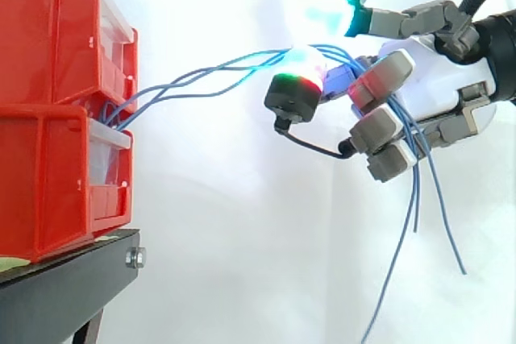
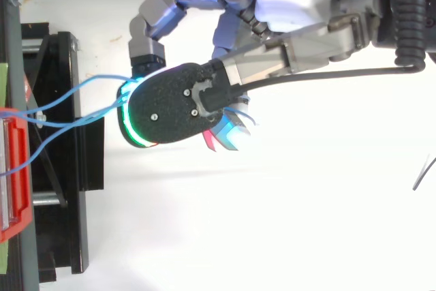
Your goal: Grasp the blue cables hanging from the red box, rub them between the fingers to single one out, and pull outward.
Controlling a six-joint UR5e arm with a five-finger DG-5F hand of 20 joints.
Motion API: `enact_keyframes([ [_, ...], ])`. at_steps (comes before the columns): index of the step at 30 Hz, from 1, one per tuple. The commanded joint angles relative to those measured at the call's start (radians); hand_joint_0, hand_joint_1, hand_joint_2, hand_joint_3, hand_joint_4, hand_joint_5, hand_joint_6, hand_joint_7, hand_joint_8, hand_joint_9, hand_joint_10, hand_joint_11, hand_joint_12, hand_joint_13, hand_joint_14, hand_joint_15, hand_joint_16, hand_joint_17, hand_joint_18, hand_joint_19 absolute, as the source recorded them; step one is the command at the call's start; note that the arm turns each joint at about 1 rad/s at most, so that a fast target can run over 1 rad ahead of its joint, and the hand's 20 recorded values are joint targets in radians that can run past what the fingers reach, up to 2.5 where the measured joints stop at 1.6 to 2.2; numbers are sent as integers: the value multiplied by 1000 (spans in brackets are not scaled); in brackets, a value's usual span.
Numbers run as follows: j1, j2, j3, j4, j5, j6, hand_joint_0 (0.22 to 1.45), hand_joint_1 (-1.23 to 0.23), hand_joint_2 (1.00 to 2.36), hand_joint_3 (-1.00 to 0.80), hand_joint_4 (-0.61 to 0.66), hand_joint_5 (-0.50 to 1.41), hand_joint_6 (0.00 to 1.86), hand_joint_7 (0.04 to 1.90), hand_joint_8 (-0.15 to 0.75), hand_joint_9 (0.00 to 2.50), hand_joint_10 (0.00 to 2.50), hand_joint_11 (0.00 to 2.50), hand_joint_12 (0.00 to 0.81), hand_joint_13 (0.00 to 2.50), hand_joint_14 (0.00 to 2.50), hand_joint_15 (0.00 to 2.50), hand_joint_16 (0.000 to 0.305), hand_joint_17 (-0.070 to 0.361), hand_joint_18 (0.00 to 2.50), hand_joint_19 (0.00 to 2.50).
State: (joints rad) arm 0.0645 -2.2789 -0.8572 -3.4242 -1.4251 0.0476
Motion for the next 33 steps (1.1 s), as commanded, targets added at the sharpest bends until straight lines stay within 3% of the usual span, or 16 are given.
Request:
enact_keyframes([
  [1, 0, -1, 3, -4, 0, 0, 479, -548, 1000, -500, 58, -126, 845, 958, 320, 1370, 25, 1061, 412, 1175, 29, 838, 61, 138, 958, 877],
  [5, -2, -1, 4, -4, 0, 0, 518, -544, 1000, -500, 46, -126, 842, 970, 312, 1368, 26, 1068, 392, 1159, 28, 852, 57, 129, 926, 905],
  [10, -2, -1, 6, -6, 0, 0, 595, -427, 1005, -422, 24, -122, 843, 993, 293, 1397, 27, 1077, 372, 1169, 30, 864, 53, 119, 906, 932],
  [18, -2, -1, 6, -1, 0, -2, 594, -484, 1006, -408, 37, -124, 841, 967, 290, 1398, 27, 1092, 381, 1177, 29, 863, 55, 123, 926, 919],
  [23, -2, -5, -60, 52, -8, 0, 580, -520, 1005, -428, 43, -127, 835, 963, 296, 1391, 26, 1083, 380, 1175, 29, 869, 55, 123, 923, 923],
  [24, -2, -7, -100, 138, -14, 2, 572, -525, 1003, -443, 45, -128, 834, 962, 291, 1388, 27, 1096, 375, 1172, 29, 868, 54, 121, 919, 925],
  [33, -5, -7, -108, 149, -21, 3, 542, -525, 1001, -486, 50, -129, 829, 946, 304, 1386, 23, 1085, 381, 1178, 28, 865, 56, 125, 934, 918],
])
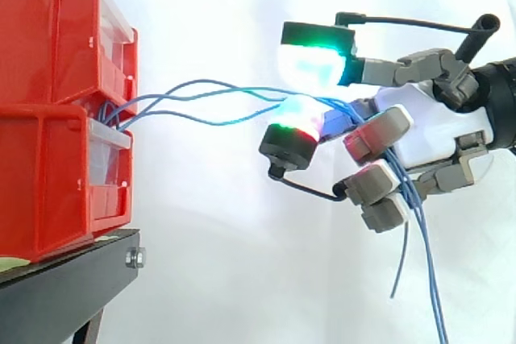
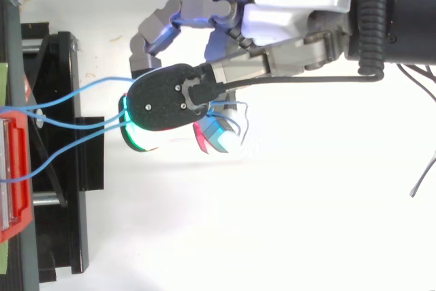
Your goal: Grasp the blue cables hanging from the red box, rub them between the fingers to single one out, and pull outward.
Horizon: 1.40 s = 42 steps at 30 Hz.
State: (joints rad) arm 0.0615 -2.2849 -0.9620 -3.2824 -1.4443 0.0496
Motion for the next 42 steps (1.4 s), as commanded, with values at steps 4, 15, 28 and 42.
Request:
enact_keyframes([
  [4, -5, -1, -3, 7, -5, 1, 540, -526, 1000, -492, 52, -130, 827, 947, 303, 1382, 25, 1083, 382, 1178, 29, 863, 56, 126, 935, 915],
  [15, -8, 1, -50, 30, -7, 4, 518, -543, 1000, -500, 59, -135, 816, 930, 311, 1369, 25, 1070, 391, 1182, 28, 857, 58, 130, 948, 907],
  [28, -22, -1, -52, 69, -27, 6, 571, -622, 1006, -421, 55, -139, 833, 945, 294, 1357, 27, 1087, 374, 1168, 30, 873, 54, 121, 923, 924],
  [42, -26, -1, -30, 66, -44, 3, 661, -859, 1014, -249, 34, -156, 894, 947, 294, 1293, 25, 1105, 373, 1152, 30, 858, 54, 122, 925, 878],
])
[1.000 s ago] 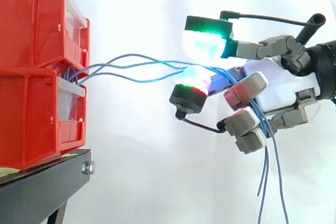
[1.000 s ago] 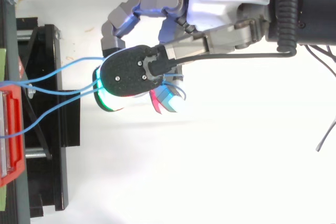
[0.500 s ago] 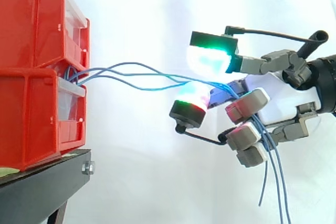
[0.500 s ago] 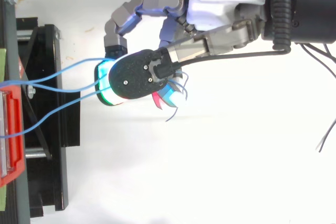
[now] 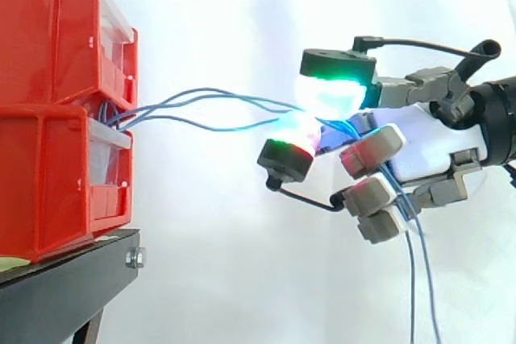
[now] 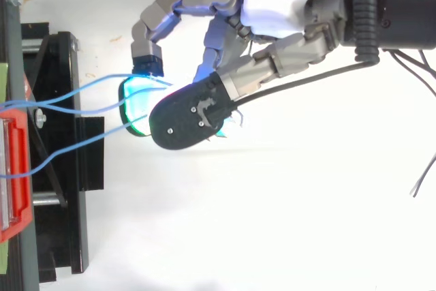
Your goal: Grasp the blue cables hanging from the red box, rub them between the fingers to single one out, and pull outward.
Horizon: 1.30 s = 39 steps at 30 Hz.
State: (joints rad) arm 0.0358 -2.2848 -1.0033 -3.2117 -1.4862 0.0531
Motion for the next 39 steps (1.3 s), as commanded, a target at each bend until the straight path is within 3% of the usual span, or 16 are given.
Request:
enact_keyframes([
  [1, -1, 1, 19, -11, -2, -4, 678, -882, 1013, -285, 25, -158, 895, 951, 294, 1290, 25, 1104, 370, 1146, 31, 862, 53, 120, 921, 871],
  [4, -1, 1, 28, -22, -2, -10, 730, -868, 1000, -500, 52, -160, 893, 873, 287, 1260, 26, 1108, 364, 1134, 30, 841, 53, 119, 919, 847],
  [8, 1, -1, 31, -22, -2, -12, 658, -864, 1000, -500, 91, -153, 881, 902, 286, 1269, 26, 1095, 361, 1133, 31, 843, 52, 118, 915, 858],
  [13, -1, -1, 31, -19, -2, -12, 515, -723, 1000, -500, 81, -146, 879, 902, 310, 1321, 24, 1084, 384, 1163, 29, 856, 56, 127, 942, 876],
  [20, -1, -1, 29, -23, -2, -12, 489, -555, 1000, -500, 82, -141, 866, 895, 323, 1351, 24, 1067, 401, 1188, 26, 848, 59, 133, 963, 889],
  [21, -2, -1, 31, -25, -2, -12, 529, -544, 1000, -500, 66, -143, 865, 904, 313, 1344, 25, 1073, 387, 1175, 28, 861, 56, 126, 937, 901],
  [24, -2, 1, 31, -25, -2, -12, 600, -593, 1006, -416, 50, -143, 862, 934, 295, 1341, 26, 1099, 370, 1165, 30, 861, 53, 118, 912, 921],
  [31, -4, 1, 31, -25, -3, -12, 626, -802, 1014, -197, 63, -155, 896, 895, 307, 1273, 22, 1087, 394, 1171, 29, 845, 59, 132, 961, 863],
  [34, -4, 1, 31, -25, -2, -12, 691, -898, 1014, -291, 1, -165, 902, 911, 284, 1236, 25, 1107, 366, 1120, 31, 849, 53, 119, 913, 861],
  [39, -4, -1, 29, -28, -2, -33, 765, -925, 1000, -500, -31, -166, 902, 869, 278, 1220, 25, 1095, 361, 1113, 31, 826, 52, 118, 917, 813],
])
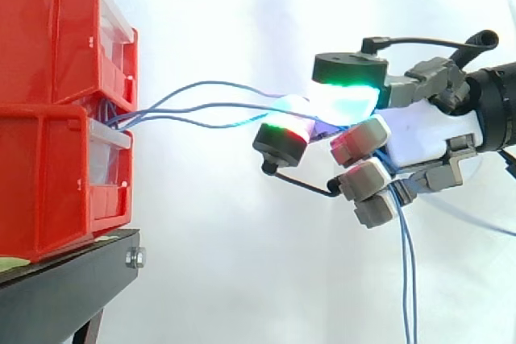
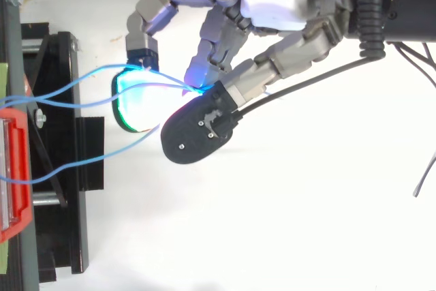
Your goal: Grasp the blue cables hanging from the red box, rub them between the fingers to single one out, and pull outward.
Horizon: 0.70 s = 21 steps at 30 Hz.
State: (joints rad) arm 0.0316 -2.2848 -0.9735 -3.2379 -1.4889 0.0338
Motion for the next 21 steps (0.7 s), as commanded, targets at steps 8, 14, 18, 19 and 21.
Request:
enact_keyframes([
  [8, -1, -1, -14, -5, -2, -45, 610, -875, 1000, -500, 33, -137, 889, 927, 288, 1306, 26, 1109, 359, 1137, 31, 852, 51, 114, 919, 858],
  [14, -2, -1, -30, 7, -1, -104, 489, -591, 1000, -500, 58, -127, 871, 931, 314, 1372, 24, 1080, 396, 1190, 28, 851, 58, 130, 965, 881],
  [18, -5, -1, -30, 6, -1, -106, 555, -422, 1000, -500, 32, -126, 860, 940, 292, 1408, 27, 1107, 372, 1185, 29, 862, 54, 121, 933, 917],
  [19, -5, 1, -28, 6, -1, -107, 572, -416, 1000, -500, 27, -126, 858, 951, 292, 1411, 26, 1116, 369, 1183, 29, 865, 53, 119, 929, 924],
  [21, -5, -1, -28, 6, 1, -107, 599, -456, 1005, -439, 28, -130, 857, 970, 287, 1415, 26, 1131, 367, 1186, 30, 868, 52, 118, 923, 931],
])
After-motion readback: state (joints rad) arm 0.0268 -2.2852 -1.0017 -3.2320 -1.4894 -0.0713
